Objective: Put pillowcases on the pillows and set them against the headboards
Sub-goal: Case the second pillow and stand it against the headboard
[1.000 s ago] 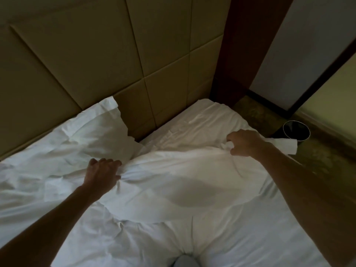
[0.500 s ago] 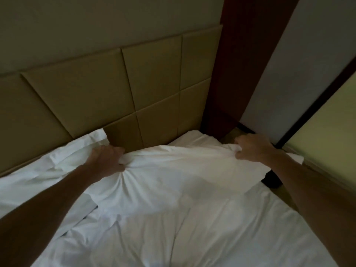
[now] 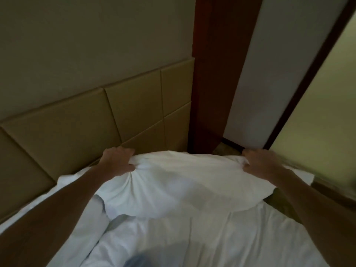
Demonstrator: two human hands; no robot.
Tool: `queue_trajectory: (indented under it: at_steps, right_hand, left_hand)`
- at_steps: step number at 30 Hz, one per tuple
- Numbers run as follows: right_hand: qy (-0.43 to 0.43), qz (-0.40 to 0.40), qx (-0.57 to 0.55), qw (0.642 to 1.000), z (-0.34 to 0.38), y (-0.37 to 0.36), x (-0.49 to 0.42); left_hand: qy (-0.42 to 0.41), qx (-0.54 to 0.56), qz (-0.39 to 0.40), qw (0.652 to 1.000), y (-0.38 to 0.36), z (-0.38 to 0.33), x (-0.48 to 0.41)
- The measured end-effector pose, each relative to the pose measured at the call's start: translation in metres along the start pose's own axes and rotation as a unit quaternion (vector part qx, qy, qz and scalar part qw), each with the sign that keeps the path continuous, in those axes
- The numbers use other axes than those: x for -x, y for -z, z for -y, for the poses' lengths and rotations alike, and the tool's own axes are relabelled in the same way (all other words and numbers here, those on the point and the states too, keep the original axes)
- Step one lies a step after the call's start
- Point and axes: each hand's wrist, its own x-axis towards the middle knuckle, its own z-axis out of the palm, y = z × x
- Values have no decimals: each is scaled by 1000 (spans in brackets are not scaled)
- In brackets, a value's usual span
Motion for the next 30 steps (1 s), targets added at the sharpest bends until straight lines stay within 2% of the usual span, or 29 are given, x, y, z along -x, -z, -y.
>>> queue_trajectory:
  at_steps: [9,13,18,23,27,30]
  right_hand:
    - [-91,115,-69,987,26,-50,-14]
    - [-106,107,-24,988,44,-50,-46]
    - [-91,111,16,990,61,-43,-111]
    - [-47,103,26,993,77,-40,-178]
    - [-34,69,61,995,79,-27,-208]
    - [-13,73,58,996,72,-18,-224]
  left_hand:
    - [-150,-2,55,987,-62,4,-125]
    - [-167,38,106,980,-93,17,-178]
    - [-211,52,211,953,-133,28,-224]
    - [-193,75,213,955,-148,40,-236]
    - [-147,93,221,960,-137,51,-232]
    - [-108,105,241,959,-121,63,-229]
